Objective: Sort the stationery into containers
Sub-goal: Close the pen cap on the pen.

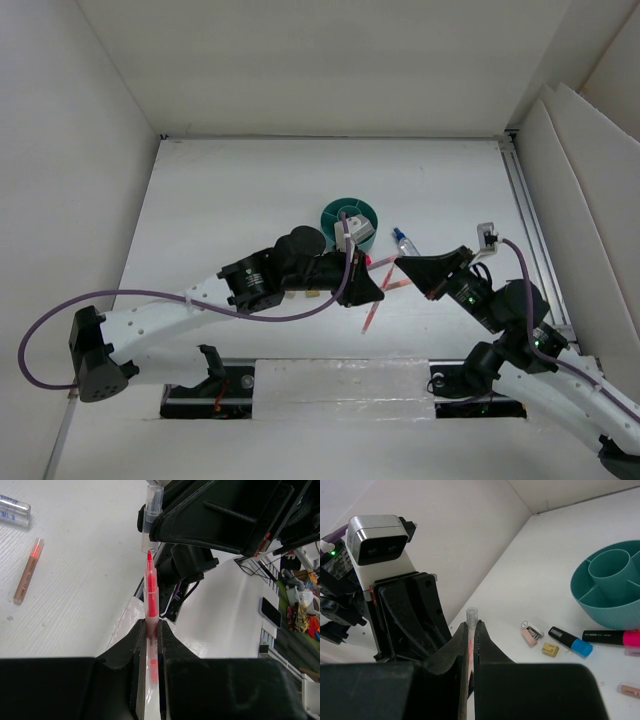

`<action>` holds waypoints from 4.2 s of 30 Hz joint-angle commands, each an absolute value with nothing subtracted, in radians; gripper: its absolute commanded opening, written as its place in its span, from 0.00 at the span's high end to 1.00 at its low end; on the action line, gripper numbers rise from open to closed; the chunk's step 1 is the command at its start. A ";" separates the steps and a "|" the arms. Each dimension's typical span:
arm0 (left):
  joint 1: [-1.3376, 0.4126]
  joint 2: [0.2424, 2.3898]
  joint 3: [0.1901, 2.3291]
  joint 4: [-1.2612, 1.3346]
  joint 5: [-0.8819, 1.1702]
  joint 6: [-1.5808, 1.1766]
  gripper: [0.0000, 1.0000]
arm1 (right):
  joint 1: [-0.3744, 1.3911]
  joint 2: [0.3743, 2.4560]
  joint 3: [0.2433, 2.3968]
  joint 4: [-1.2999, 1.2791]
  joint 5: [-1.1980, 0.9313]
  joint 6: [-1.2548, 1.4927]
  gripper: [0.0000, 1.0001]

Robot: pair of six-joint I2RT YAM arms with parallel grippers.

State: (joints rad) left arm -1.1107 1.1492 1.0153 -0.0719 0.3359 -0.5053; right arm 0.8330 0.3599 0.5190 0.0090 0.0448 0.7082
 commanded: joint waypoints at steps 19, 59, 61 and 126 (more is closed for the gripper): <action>-1.109 1.161 1.068 -0.029 0.298 -0.502 1.00 | 0.841 0.376 0.522 0.043 0.009 0.719 1.00; -1.109 1.154 1.097 -0.040 0.118 -0.473 1.00 | 0.841 0.498 0.523 -0.026 0.070 0.661 1.00; -1.109 1.154 1.106 -0.054 0.100 -0.463 1.00 | 0.841 0.499 0.523 -0.035 0.093 0.649 1.00; -1.088 1.163 1.128 -0.088 -0.041 -0.494 1.00 | 0.870 0.727 0.601 -0.063 0.144 0.664 1.00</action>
State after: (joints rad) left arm -1.0912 1.2228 1.1290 -0.2733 0.0116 -0.5247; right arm 0.8654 0.7055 0.5831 0.0929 0.1829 0.6548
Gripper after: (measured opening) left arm 0.043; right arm 0.056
